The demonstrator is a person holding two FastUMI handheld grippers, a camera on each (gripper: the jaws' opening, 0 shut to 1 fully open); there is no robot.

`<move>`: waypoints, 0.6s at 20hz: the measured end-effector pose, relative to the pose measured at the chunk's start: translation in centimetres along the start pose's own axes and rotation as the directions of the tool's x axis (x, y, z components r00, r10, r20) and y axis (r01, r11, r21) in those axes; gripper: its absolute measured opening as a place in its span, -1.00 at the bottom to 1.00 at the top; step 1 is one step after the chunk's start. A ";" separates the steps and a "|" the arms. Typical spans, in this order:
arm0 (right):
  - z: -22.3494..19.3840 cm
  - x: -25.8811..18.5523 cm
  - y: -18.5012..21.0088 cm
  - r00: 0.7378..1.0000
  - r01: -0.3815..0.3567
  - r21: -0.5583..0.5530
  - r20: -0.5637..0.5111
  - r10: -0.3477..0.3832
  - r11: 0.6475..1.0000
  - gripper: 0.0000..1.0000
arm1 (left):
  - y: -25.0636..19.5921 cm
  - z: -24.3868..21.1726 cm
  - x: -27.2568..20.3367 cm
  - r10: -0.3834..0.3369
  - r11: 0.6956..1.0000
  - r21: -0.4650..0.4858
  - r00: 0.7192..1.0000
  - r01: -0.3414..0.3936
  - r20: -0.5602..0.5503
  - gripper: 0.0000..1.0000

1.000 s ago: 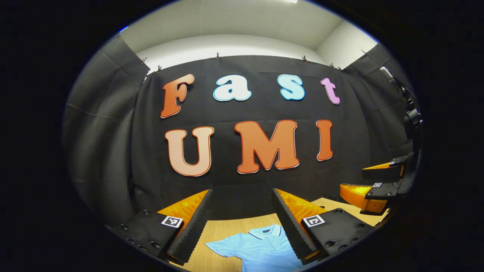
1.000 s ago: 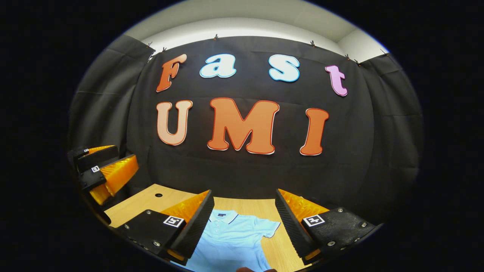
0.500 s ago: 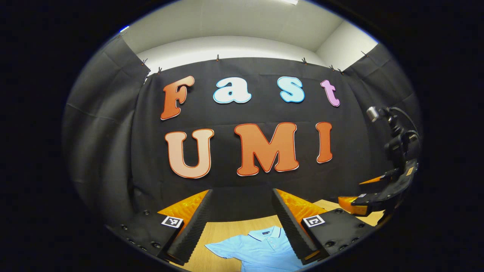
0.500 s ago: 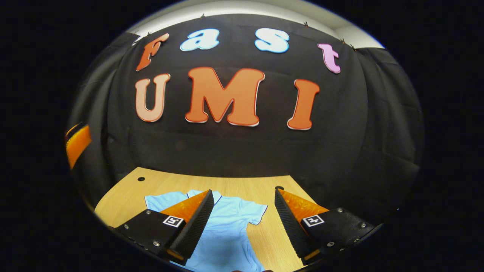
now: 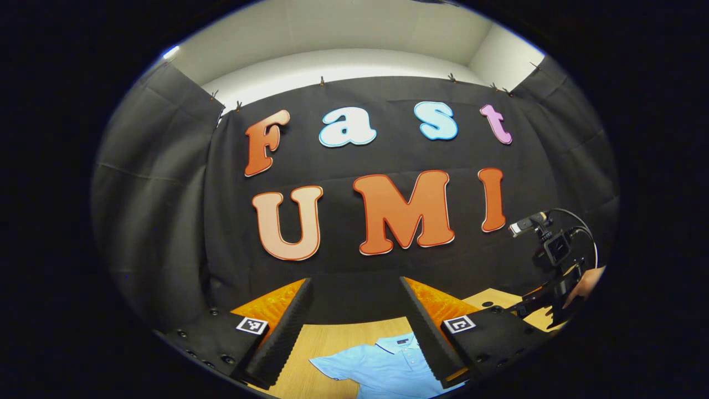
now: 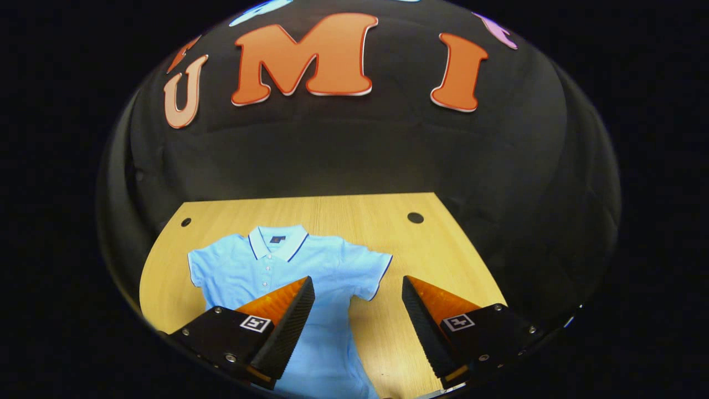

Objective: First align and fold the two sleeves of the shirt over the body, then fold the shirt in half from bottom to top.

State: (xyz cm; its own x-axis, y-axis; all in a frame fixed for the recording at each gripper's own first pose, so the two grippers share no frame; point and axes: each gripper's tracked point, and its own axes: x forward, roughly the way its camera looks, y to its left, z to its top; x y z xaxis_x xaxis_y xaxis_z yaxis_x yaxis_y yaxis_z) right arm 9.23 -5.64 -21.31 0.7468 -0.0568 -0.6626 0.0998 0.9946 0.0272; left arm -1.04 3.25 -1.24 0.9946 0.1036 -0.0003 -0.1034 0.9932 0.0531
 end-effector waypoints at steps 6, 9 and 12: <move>-2.2 7.5 -2.0 0.978 -0.015 -0.026 -0.206 0.009 1.000 0.93 | -0.4 -1.5 1.0 0.070 0.996 0.059 0.996 -0.067 -0.050 0.98; -3.2 10.9 -2.7 0.954 -0.020 -0.027 -0.301 0.011 0.999 0.82 | -0.7 -2.7 1.6 0.103 0.993 0.066 0.991 -0.097 -0.091 0.98; -3.9 13.4 -2.9 0.926 -0.031 -0.020 -0.377 0.021 0.999 0.68 | -0.4 -4.3 1.7 0.151 0.988 0.063 0.978 -0.143 -0.141 0.99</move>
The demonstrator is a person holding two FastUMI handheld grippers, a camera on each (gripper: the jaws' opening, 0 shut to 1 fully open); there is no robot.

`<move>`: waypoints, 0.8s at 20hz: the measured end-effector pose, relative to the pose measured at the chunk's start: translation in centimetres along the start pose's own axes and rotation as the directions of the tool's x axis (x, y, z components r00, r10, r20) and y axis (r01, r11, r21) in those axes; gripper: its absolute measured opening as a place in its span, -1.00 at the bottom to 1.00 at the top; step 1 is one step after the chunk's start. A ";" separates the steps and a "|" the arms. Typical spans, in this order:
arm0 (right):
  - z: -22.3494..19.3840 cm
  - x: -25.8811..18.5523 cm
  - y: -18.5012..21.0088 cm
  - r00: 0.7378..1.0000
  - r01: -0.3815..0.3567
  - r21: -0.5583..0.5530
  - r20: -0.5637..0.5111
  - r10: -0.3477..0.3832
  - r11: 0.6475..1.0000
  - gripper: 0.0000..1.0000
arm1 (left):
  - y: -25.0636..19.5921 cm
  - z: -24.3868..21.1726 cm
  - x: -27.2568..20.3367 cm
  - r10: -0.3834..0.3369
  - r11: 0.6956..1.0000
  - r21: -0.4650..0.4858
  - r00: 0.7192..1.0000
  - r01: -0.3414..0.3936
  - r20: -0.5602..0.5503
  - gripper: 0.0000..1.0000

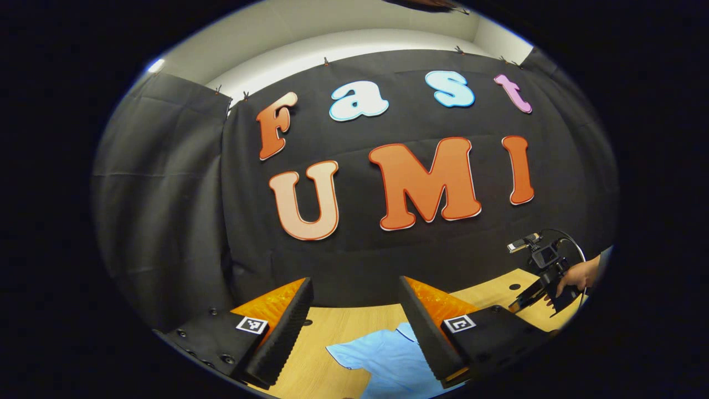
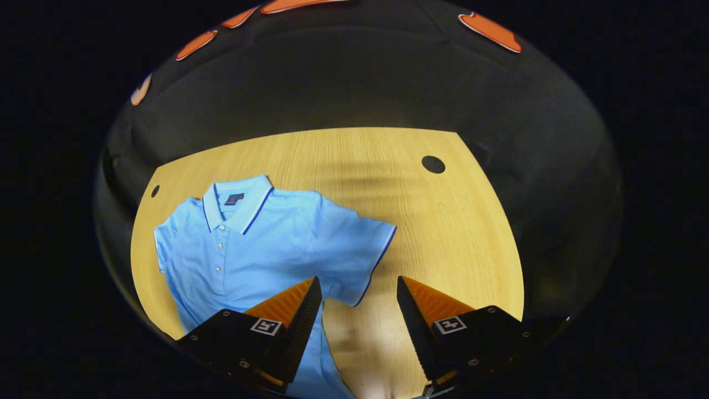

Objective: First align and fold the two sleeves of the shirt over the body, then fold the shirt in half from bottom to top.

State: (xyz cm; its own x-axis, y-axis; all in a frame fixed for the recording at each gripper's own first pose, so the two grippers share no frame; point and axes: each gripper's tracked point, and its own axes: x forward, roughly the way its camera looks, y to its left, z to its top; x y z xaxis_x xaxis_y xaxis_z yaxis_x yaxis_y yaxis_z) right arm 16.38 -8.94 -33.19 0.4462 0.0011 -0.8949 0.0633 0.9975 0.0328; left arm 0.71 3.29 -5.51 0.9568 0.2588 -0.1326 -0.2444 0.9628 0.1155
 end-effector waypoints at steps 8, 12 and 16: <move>0.2 5.5 -1.1 0.990 0.000 0.041 -0.138 0.005 0.999 0.56 | 0.6 -1.1 -0.4 0.093 0.995 0.053 0.993 -0.090 -0.072 0.99; 0.0 7.7 -1.6 0.985 0.014 0.066 -0.173 -0.003 0.998 0.44 | 0.2 -0.9 -1.0 0.117 0.991 0.069 0.990 -0.112 -0.079 0.99; -0.3 8.7 -2.0 0.980 0.023 0.077 -0.198 -0.007 0.997 0.24 | -0.5 -0.6 -1.4 0.122 0.990 0.083 0.989 -0.115 -0.079 0.99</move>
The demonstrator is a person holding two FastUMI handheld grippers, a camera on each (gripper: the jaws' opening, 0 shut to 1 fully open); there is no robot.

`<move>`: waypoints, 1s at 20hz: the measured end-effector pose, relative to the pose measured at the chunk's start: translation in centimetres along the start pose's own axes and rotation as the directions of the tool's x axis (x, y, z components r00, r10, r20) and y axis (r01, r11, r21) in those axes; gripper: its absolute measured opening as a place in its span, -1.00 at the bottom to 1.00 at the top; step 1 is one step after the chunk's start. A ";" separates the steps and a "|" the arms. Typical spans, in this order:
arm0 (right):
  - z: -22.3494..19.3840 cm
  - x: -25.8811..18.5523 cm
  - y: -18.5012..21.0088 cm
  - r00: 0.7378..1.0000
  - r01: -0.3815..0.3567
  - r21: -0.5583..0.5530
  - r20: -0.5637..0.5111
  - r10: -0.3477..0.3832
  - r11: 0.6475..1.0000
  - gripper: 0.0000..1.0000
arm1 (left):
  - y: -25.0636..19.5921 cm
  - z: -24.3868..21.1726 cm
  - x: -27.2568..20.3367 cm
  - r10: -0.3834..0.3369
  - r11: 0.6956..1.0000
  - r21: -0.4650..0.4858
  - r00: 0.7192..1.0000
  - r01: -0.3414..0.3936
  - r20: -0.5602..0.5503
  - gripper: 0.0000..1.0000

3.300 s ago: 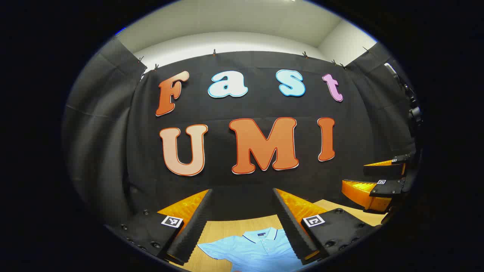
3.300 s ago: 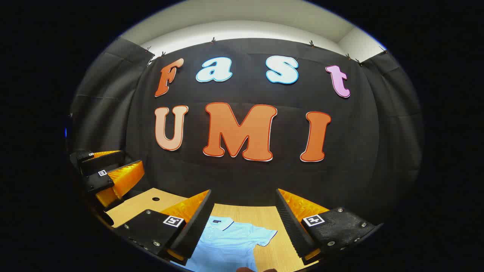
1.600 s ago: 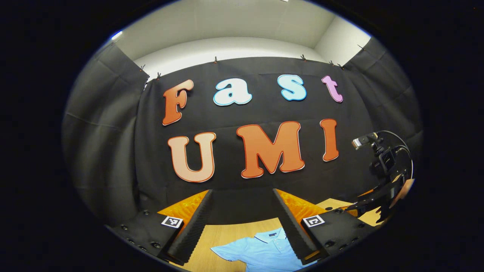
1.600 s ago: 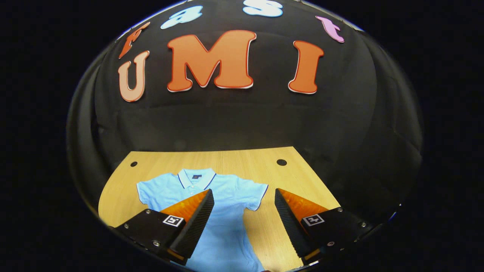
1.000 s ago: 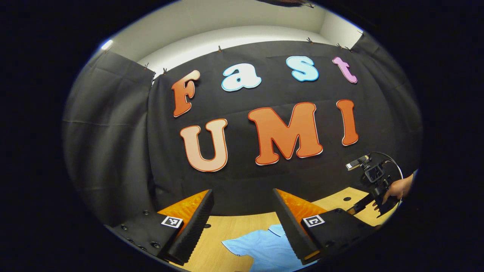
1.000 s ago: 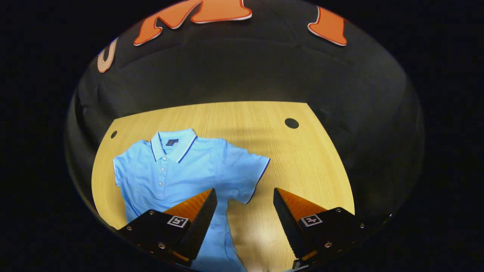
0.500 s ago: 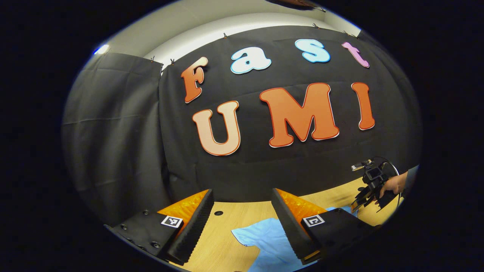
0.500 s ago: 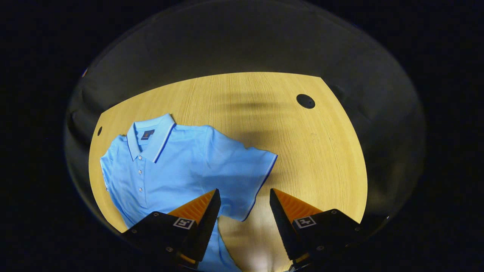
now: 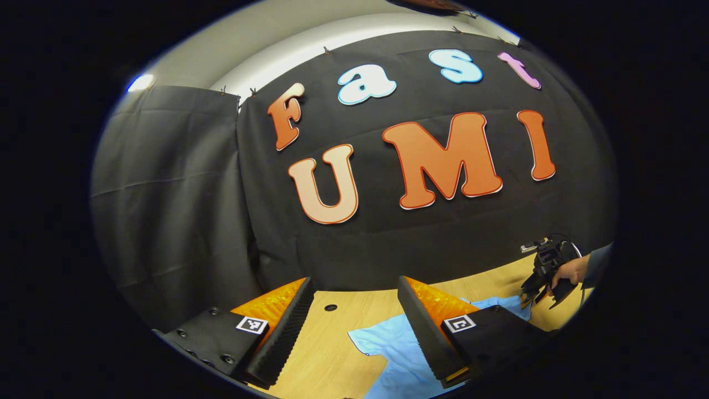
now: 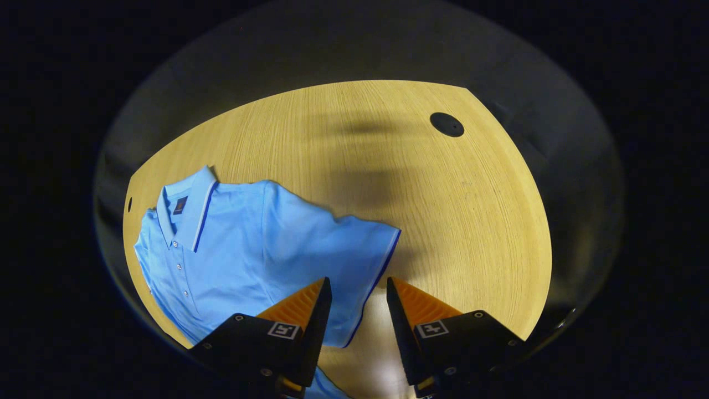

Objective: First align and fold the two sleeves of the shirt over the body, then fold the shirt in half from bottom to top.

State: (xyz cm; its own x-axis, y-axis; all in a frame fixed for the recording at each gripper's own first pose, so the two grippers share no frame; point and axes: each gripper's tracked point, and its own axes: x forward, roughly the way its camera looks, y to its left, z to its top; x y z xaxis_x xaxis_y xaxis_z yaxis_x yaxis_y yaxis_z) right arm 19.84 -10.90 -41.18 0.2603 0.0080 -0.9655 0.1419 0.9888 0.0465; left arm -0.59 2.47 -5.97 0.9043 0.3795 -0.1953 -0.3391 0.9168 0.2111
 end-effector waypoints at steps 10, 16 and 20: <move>-0.8 1.0 0.3 0.998 -0.010 0.037 -0.053 0.012 0.999 -0.49 | -0.1 0.7 -1.9 0.021 0.999 0.026 1.000 -0.021 0.005 0.99; 0.4 -0.3 1.9 0.993 -0.114 0.076 0.003 0.114 0.991 -0.88 | -0.1 0.7 -2.3 0.025 0.999 0.027 1.000 -0.025 0.003 0.99; 1.4 -2.1 3.2 0.984 -0.177 0.078 0.040 0.174 0.981 -0.89 | -0.6 0.2 -2.4 0.022 1.000 0.022 1.000 -0.022 -0.008 0.99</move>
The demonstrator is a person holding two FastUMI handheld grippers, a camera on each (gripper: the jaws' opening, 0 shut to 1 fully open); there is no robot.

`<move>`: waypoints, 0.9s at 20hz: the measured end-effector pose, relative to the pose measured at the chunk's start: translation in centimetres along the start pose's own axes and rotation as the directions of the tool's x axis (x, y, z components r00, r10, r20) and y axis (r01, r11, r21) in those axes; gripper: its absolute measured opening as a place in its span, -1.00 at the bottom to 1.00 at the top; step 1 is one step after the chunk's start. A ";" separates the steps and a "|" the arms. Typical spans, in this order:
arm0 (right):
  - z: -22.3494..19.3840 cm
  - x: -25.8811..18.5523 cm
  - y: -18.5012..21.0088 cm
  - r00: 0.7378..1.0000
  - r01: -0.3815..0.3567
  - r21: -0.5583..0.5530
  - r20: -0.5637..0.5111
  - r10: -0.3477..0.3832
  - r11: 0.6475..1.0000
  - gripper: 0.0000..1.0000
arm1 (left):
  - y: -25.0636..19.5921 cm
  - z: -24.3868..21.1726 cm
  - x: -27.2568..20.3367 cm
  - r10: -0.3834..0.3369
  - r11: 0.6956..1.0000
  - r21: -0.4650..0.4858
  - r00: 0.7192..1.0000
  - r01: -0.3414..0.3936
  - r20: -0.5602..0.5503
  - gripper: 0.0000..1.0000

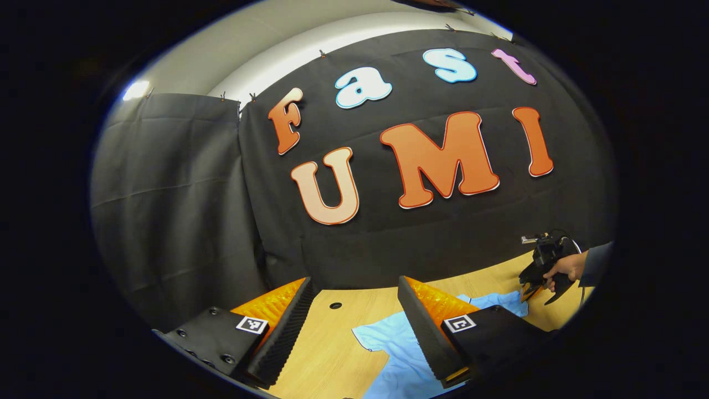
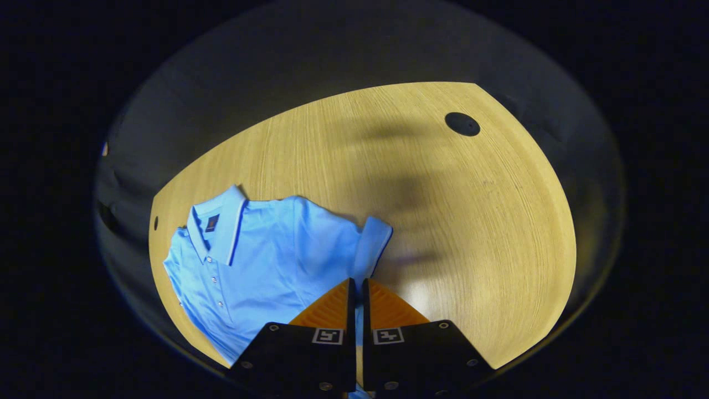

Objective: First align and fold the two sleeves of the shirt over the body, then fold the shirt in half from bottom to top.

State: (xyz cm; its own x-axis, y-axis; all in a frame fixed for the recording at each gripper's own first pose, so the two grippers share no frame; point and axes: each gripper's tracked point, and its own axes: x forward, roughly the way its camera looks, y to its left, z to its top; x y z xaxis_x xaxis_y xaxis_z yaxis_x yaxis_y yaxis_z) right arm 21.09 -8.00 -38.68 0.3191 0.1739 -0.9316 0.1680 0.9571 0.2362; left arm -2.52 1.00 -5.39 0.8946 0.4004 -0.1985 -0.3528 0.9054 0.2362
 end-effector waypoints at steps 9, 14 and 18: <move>1.0 -2.3 7.2 0.986 -0.164 -0.044 0.013 0.165 0.985 -0.90 | -1.0 -0.7 0.4 -0.002 1.000 0.002 1.000 0.002 -0.030 0.99; 0.5 -1.3 12.0 0.973 -0.230 -0.067 -0.015 0.229 0.971 -0.89 | -1.2 -1.9 0.9 0.007 1.000 -0.009 0.997 -0.008 -0.075 0.99; -0.1 -0.4 14.2 0.970 -0.244 -0.093 -0.040 0.242 0.965 -0.90 | -1.4 -2.3 1.3 0.003 1.000 -0.013 0.996 -0.004 -0.094 0.99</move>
State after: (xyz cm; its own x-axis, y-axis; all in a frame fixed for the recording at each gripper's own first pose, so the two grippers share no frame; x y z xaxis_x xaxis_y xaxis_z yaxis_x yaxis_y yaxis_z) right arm 23.27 5.50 -35.00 0.3127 0.4091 -0.8572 -0.0023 0.9028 0.4300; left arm -1.49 0.54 -8.18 0.8637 0.4147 -0.2864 -0.3601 0.9053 0.2251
